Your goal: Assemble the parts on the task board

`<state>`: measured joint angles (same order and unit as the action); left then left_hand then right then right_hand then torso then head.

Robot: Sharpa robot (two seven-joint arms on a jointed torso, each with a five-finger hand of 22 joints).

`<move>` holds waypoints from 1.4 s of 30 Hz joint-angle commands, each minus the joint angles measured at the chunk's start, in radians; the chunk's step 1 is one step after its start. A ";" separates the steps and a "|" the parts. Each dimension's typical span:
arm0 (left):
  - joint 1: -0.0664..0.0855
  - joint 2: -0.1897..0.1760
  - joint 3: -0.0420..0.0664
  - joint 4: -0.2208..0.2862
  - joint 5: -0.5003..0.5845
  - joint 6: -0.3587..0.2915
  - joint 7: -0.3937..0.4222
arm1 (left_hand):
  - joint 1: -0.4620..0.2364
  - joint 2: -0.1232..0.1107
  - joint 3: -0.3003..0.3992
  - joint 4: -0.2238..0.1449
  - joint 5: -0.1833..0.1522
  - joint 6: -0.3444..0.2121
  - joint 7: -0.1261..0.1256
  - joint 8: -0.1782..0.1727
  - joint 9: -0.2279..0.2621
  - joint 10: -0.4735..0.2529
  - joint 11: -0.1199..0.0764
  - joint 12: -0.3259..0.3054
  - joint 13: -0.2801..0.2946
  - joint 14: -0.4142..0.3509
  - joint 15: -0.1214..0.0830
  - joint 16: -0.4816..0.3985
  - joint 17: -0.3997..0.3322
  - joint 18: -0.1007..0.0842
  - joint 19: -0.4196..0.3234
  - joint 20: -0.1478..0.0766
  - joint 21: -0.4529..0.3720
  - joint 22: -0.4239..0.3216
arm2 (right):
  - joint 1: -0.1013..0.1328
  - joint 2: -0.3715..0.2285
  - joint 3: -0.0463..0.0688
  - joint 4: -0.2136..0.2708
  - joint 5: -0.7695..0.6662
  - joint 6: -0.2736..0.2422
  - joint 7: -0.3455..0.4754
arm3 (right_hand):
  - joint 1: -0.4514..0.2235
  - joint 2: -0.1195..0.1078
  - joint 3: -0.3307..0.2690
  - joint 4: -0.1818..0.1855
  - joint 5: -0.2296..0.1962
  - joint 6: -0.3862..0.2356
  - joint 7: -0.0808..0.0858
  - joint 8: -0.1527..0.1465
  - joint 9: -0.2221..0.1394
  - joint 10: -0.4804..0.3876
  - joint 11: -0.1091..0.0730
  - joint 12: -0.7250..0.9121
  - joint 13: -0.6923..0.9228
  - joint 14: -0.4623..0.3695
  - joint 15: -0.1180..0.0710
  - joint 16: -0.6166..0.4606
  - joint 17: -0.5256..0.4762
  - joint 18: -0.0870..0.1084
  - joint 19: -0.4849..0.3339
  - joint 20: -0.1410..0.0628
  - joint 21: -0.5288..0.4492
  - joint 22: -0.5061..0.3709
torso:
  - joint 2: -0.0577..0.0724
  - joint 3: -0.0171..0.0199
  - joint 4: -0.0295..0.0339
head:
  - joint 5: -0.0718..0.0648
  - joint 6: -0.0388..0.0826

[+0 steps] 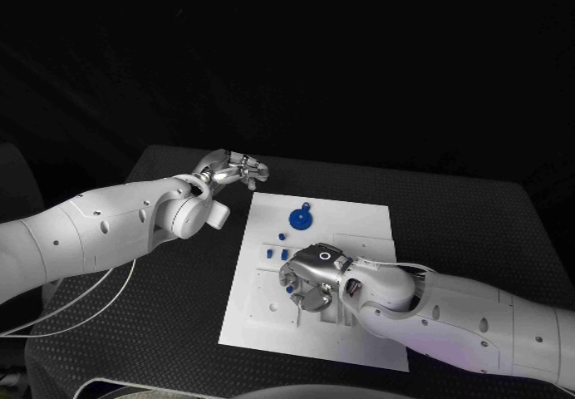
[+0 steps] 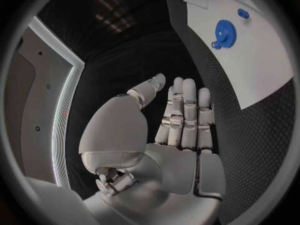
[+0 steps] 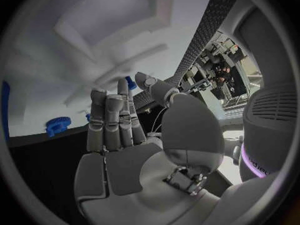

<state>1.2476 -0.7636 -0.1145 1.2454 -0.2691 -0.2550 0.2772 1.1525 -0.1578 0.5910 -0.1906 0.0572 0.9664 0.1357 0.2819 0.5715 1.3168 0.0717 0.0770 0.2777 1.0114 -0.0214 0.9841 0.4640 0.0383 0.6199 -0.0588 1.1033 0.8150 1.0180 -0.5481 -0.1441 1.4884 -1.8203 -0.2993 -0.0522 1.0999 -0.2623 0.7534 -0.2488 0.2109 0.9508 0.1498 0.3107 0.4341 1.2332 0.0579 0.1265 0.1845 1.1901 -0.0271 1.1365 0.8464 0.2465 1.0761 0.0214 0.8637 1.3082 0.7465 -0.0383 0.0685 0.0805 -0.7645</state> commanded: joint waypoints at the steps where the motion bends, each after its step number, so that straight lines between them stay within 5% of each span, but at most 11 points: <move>1: 0.002 0.000 0.001 0.002 0.005 0.014 0.001 | -0.008 -0.004 -0.001 0.006 0.002 -0.008 -0.001 -0.006 -0.001 -0.005 0.000 -0.005 -0.001 0.000 0.003 -0.006 0.001 -0.019 -0.009 -0.058 -0.006 -0.001 | -0.003 -0.008 -0.002 0.003 0.009 -0.024 -0.010 | -0.001 -0.013 -0.015 -0.004 0.009 -0.014 0.005 -0.007 -0.004 -0.046 0.036 -0.006 -0.025 -0.004 0.009 -0.003 -0.001 0.015 -0.010 0.001 -0.006 0.019 | 0.000 0.0010 -0.0003 | -0.001 0.001; 10: 0.002 0.000 0.001 -0.004 0.005 0.014 0.001 | -0.007 -0.005 -0.001 0.006 0.002 -0.010 -0.001 -0.006 -0.001 -0.006 0.001 -0.005 -0.001 -0.001 0.004 -0.007 0.002 -0.019 -0.009 -0.057 -0.006 -0.001 | 0.019 -0.064 0.002 0.056 0.033 -0.078 -0.019 | 0.004 -0.032 -0.081 -0.033 0.059 -0.064 0.025 -0.025 -0.015 -0.102 0.058 -0.032 -0.043 -0.020 0.030 0.005 0.000 0.015 -0.026 0.009 -0.006 0.021 | -0.001 0.0000 -0.0006 | -0.006 0.007; 16: 0.002 0.000 0.001 -0.009 0.005 0.015 0.001 | -0.007 -0.005 0.000 0.006 0.001 -0.010 -0.001 -0.006 -0.001 -0.006 0.001 -0.005 -0.001 -0.002 0.004 -0.007 0.002 -0.019 -0.010 -0.057 -0.006 -0.001 | 0.050 -0.122 0.023 0.110 0.083 -0.091 -0.005 | 0.009 -0.032 -0.093 -0.033 0.070 -0.064 0.025 -0.022 -0.015 -0.102 0.058 -0.030 -0.046 -0.017 0.030 0.011 0.000 0.015 -0.023 0.009 -0.002 0.021 | -0.001 0.0003 -0.0008 | -0.013 0.016; 19: 0.002 0.000 0.001 -0.012 0.005 0.015 0.002 | -0.006 -0.005 0.000 0.006 0.001 -0.010 -0.001 -0.006 -0.001 -0.006 0.001 -0.005 -0.001 -0.001 0.004 -0.007 0.002 -0.019 -0.010 -0.057 -0.006 -0.001 | 0.061 -0.158 0.051 0.137 0.176 -0.081 0.011 | 0.009 -0.031 -0.099 -0.029 0.078 -0.061 0.024 -0.018 -0.014 -0.097 0.057 -0.026 -0.047 -0.011 0.029 0.018 0.001 0.015 -0.017 0.007 0.003 0.020 | -0.001 0.0004 -0.0011 | -0.018 0.021; 22: 0.002 0.001 0.001 -0.014 0.005 0.015 0.003 | -0.006 -0.005 0.000 0.006 0.001 -0.010 -0.001 -0.006 -0.001 -0.006 0.001 -0.005 -0.001 -0.001 0.004 -0.007 0.002 -0.019 -0.010 -0.057 -0.006 -0.001 | 0.076 -0.190 0.094 0.141 0.265 -0.053 0.022 | 0.004 -0.027 -0.102 -0.014 0.072 -0.055 0.021 -0.012 -0.013 -0.089 0.053 -0.020 -0.048 -0.001 0.025 0.025 0.001 0.015 -0.005 0.003 0.010 0.020 | 0.000 0.0008 -0.0009 | -0.031 0.029; 24: 0.002 0.000 0.001 -0.015 0.005 0.015 0.003 | -0.006 -0.005 0.000 0.006 0.001 -0.010 -0.001 -0.006 -0.001 -0.006 0.001 -0.005 -0.001 -0.001 0.004 -0.007 0.002 -0.019 -0.010 -0.057 -0.006 -0.001 | 0.091 -0.211 0.106 0.139 0.263 -0.035 0.024 | 0.005 -0.021 -0.104 -0.010 0.067 -0.054 0.020 -0.011 -0.013 -0.087 0.052 -0.018 -0.048 0.003 0.024 0.028 0.001 0.015 0.000 0.000 0.013 0.019 | 0.000 0.0006 -0.0008 | -0.036 0.032; 30: 0.002 0.006 0.001 -0.019 0.005 0.008 0.012 | -0.005 -0.005 0.000 0.006 0.002 -0.010 -0.001 -0.006 -0.001 -0.006 0.001 -0.005 -0.001 -0.001 0.004 -0.007 0.002 -0.019 -0.010 -0.057 -0.006 -0.001 | 0.123 -0.266 0.108 0.131 0.238 0.109 -0.010 | -0.013 -0.018 -0.150 -0.018 0.085 -0.060 0.021 -0.008 -0.014 -0.096 0.055 -0.020 -0.055 0.002 0.026 0.033 -0.001 0.015 -0.004 -0.004 0.016 0.020 | -0.002 -0.0002 -0.0003 | -0.044 0.036; 33: 0.002 0.006 0.001 -0.019 0.005 0.004 0.017 | -0.004 -0.004 0.001 0.005 0.002 -0.010 -0.001 -0.006 -0.001 -0.006 0.000 -0.005 -0.001 -0.001 0.004 -0.007 0.003 -0.019 -0.010 -0.057 -0.006 -0.001 | 0.122 -0.264 0.108 0.121 0.180 0.131 -0.029 | -0.020 -0.018 -0.175 -0.027 0.105 -0.066 0.024 -0.009 -0.015 -0.118 0.066 -0.030 -0.063 -0.012 0.037 0.032 -0.001 0.015 -0.018 -0.001 0.012 0.020 | 0.000 0.0000 -0.0001 | -0.046 0.038; 36: 0.002 0.006 0.001 -0.019 0.005 0.005 0.017 | -0.003 -0.004 0.001 0.005 0.002 -0.010 -0.001 -0.005 -0.001 -0.005 0.000 -0.004 -0.001 -0.001 0.004 -0.007 0.003 -0.019 -0.010 -0.057 -0.006 -0.001 | 0.122 -0.261 0.102 0.112 0.138 0.144 -0.040 | -0.025 -0.021 -0.193 -0.029 0.099 -0.078 0.008 -0.011 -0.017 -0.138 0.074 -0.039 -0.070 -0.023 0.045 0.032 -0.002 0.015 -0.028 0.004 0.009 0.019 | 0.001 0.0028 -0.0025 | -0.043 0.037; 42: 0.002 0.006 0.001 -0.017 0.005 0.006 0.018 | -0.003 -0.004 0.001 0.005 0.002 -0.009 -0.001 -0.005 -0.001 -0.005 0.000 -0.004 -0.001 0.000 0.004 -0.007 0.003 -0.019 -0.010 -0.057 -0.006 -0.001 | 0.113 -0.262 0.083 0.099 0.085 0.180 -0.055 | -0.029 -0.023 -0.214 -0.029 0.078 -0.090 -0.005 -0.013 -0.018 -0.147 0.076 -0.040 -0.075 -0.031 0.048 0.036 -0.003 0.015 -0.037 0.008 0.008 0.019 | 0.000 0.0005 -0.0007 | -0.047 0.034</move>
<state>1.2478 -0.7598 -0.1146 1.2255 -0.2688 -0.2534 0.2785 1.1525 -0.1578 0.5910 -0.1906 0.0572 0.9640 0.1333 0.2819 0.5715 1.3169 0.0716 0.0770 0.2776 1.0114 -0.0214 0.9802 0.4657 0.0382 0.6199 -0.0588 1.1033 0.8150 1.1331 -0.8097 -0.0601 1.5883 -1.6704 -0.1846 -0.0845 1.0817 -0.2839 0.5426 -0.2782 0.2932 0.8586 0.1528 0.2986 0.4170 1.1118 0.1137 0.0887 0.1100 1.1668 0.0216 1.1656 0.8449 0.2155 1.0461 0.0303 0.8772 1.3100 0.7467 -0.0365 0.0669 0.0355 -0.7287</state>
